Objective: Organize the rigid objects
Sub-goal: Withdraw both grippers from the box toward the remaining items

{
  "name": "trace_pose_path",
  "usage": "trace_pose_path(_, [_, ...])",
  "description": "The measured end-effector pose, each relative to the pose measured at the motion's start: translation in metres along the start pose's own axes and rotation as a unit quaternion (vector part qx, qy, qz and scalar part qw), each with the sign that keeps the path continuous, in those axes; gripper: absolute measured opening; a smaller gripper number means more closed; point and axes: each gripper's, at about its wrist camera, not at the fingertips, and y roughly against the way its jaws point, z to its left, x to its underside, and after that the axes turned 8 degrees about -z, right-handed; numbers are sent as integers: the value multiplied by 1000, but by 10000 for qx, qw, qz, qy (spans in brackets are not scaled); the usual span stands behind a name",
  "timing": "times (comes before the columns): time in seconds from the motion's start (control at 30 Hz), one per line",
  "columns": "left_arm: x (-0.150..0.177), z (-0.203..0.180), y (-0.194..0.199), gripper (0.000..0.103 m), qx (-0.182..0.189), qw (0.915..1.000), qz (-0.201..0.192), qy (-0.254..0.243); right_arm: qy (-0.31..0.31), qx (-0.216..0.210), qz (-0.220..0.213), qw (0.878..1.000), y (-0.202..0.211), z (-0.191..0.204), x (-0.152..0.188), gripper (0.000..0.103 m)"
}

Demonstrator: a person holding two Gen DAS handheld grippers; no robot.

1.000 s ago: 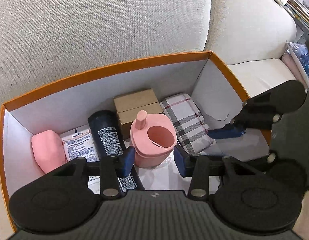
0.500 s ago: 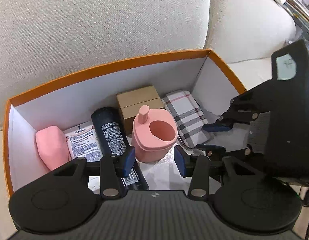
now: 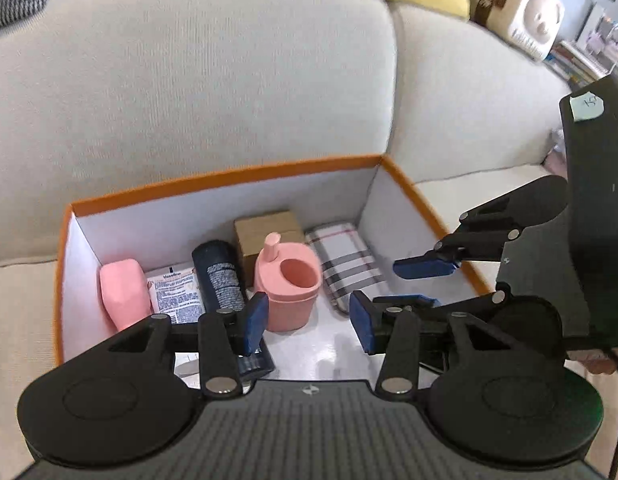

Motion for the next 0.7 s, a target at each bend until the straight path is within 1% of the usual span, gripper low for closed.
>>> trace_pose_path(0.03, [0,-3,7,59,37,10000,-58,-33,-104,11,-98,9999,8,-1,0,29])
trace_pose_path(0.13, [3,-12,31,61,-15,9994,-298,-171,-360,44,-366,9987,33,-2,2,31])
trace_pose_path(0.2, [6,-17,47,62,-38,9985,-447,-318,-487,94,-560,9972,46,12,-3,34])
trace_pose_path(0.27, [11,-21,63,65,-38,9972,-615,-420,-648,135,-761,9949,64,17,3,37])
trace_pose_path(0.33, [18,-23,79,67,-41,9962,-747,-449,-815,184,-947,9920,76,17,13,43])
trace_pose_path(0.37, [22,-23,85,67,-60,9962,-769,-415,-920,206,-1062,9899,85,21,18,43])
trace_pose_path(0.4, [26,-23,90,68,-83,9964,-761,-361,-998,214,-1139,9882,92,23,23,43])
trace_pose_path(0.47, [37,-21,98,68,-116,9972,-703,-210,-1248,228,-1294,9835,106,29,36,48])
trace_pose_path(0.53, [51,-19,101,68,-151,9981,-594,-67,-1548,157,-1365,9783,111,35,51,50])
trace_pose_path(0.7, [91,-17,101,68,-182,9992,-245,244,-2296,17,-1295,9646,115,52,93,51])
